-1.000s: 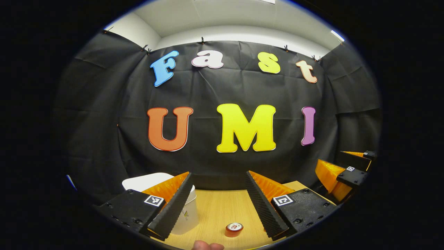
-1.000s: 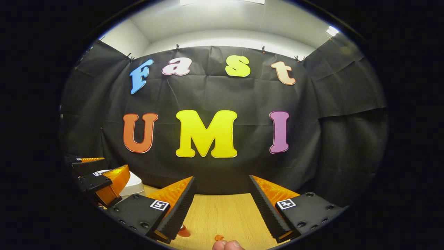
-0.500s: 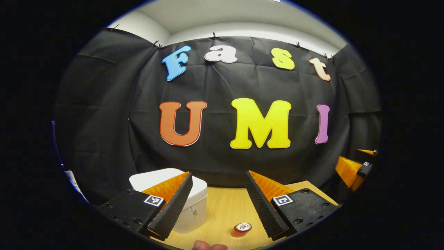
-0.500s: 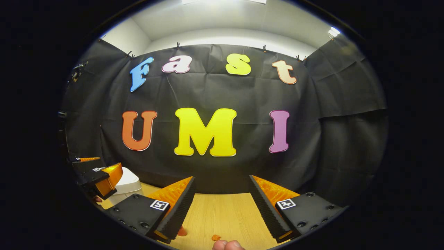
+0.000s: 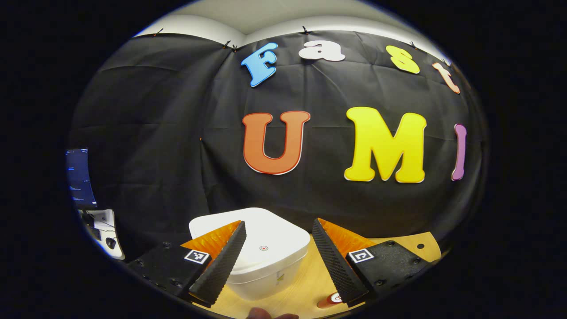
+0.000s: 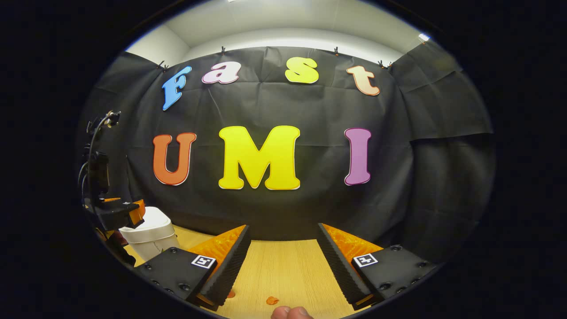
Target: Press the lid of the desktop garbage bin to open it, pick up the crumpled paper on the desktop and throw it into the bin, then pick up the pop can on the desktop and drop it into the bin, and finally close the garbage bin lid.
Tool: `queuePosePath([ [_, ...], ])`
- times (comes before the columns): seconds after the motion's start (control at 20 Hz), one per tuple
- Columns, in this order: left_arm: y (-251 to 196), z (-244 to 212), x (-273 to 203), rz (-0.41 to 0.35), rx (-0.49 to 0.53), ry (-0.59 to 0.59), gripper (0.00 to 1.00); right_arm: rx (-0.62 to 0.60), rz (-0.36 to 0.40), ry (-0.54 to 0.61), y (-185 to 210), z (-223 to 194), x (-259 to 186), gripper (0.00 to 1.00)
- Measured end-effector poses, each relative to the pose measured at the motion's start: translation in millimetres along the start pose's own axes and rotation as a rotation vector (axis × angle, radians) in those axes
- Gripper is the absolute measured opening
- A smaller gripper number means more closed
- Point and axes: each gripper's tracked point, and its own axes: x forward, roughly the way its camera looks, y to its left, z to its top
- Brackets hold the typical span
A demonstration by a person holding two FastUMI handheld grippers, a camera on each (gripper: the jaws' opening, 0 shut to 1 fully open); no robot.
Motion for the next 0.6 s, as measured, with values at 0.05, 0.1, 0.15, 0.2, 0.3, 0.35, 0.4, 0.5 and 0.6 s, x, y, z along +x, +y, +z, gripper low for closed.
queuePosePath([
  [0.05, 6, -2, 9, 0.032, 0.001, 0.010, 0.98, 0.000, 0.006, 0.002, 0, 1, 2, 0.96],
  [0.1, 13, -5, 19, 0.060, -0.007, 0.023, 0.98, 0.000, 0.011, 0.003, 0, 1, 4, 0.96],
  [0.15, 16, -9, 26, 0.082, -0.018, 0.040, 0.98, -0.001, 0.015, 0.005, 0, 1, 6, 0.96],
  [0.2, 18, -14, 31, 0.096, -0.032, 0.056, 0.98, -0.002, 0.019, 0.006, -1, 1, 8, 0.96],
  [0.3, 23, -20, 39, 0.131, -0.062, 0.081, 0.97, -0.007, 0.026, 0.008, -2, 1, 12, 0.96],
  [0.35, 24, -24, 42, 0.148, -0.073, 0.091, 0.95, -0.010, 0.028, 0.007, -4, 2, 14, 0.96],
  [0.4, 24, -26, 47, 0.169, -0.078, 0.099, 0.97, -0.014, 0.027, 0.007, -7, 4, 15, 0.96],
  [0.5, 27, -30, 51, 0.199, -0.079, 0.110, 0.76, -0.018, 0.025, 0.006, -11, 3, 19, 0.96],
  [0.6, 27, -41, 57, 0.231, -0.087, 0.142, 0.67, -0.018, 0.025, 0.015, -14, 1, 22, 0.96],
])
